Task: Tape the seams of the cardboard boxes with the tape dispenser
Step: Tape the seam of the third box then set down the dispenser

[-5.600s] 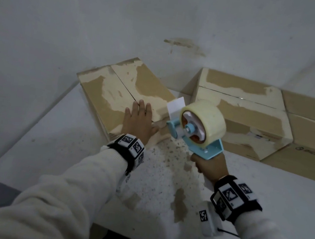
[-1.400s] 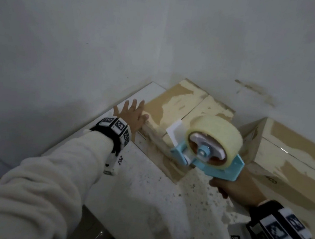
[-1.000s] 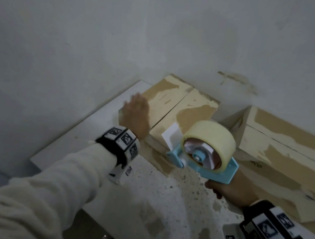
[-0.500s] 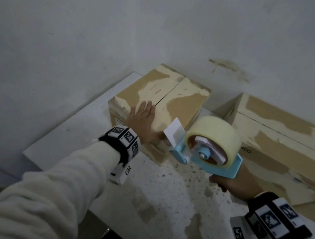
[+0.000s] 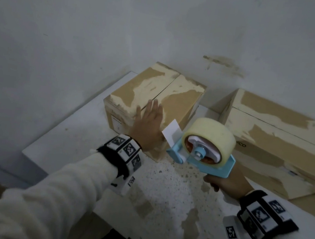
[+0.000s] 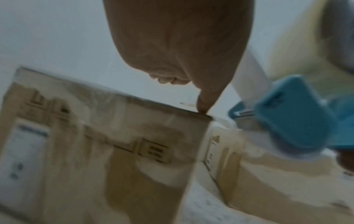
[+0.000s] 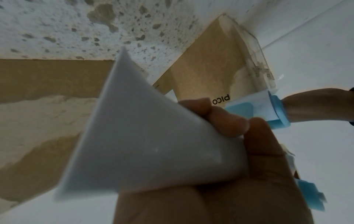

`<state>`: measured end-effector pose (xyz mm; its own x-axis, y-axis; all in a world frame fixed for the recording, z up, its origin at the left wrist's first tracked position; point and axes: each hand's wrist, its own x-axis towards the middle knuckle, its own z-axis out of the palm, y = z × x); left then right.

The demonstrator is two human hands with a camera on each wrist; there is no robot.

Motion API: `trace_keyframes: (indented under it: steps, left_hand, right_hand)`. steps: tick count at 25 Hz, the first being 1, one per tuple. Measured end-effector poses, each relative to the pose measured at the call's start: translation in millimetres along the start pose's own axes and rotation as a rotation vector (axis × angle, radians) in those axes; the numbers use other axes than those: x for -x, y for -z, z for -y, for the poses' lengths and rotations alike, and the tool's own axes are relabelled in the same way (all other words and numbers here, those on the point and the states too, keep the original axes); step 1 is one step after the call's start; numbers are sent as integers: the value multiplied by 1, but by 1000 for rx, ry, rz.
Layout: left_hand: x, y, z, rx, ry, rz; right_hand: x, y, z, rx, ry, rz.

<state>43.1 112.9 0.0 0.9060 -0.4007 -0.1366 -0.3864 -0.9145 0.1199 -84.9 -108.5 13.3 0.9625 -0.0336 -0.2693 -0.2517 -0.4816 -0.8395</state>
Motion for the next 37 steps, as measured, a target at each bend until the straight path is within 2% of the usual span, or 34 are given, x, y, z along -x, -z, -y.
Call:
trace_keyframes:
  steps: [4,7,15,25,26,28,30,32,34,37]
  left_hand:
    - [6,-18,-14,-75,5,51]
    - [5,-16,-10,-8,-8,74]
    - [2,-15,-5,-43,-49,108]
    - [2,-18,-7,-134,-33,68]
    - [3,-19,-5,-125,-15,42]
    - [6,-22,0,-34,-4,-114]
    - [7,-29,4,22,-91,-295]
    - [9,-34,2,83,-117,-416]
    - [11,-31,-3,164,-106,-471]
    - [12,-33,-4,176,-85,-451]
  right_hand:
    - [1,-3,2,-14,23,8]
    - [4,-2,-1,-69,29,-16]
    - [15,-9,-7,-96,-52,-24]
    - [-13,-37,-28,-188,-158,-25]
    - [-18,-40,-30,-189,-152,-21]
    - [-24,-46,-34,-184,-124,-6]
    - [-29,-50,-37,-168,-93,4]
    - [-32,-53,-40,-171,-71,19]
    - [-31,-55,-44,-196,-72,34]
    - [-27,-54,-52,-202,-82,35]
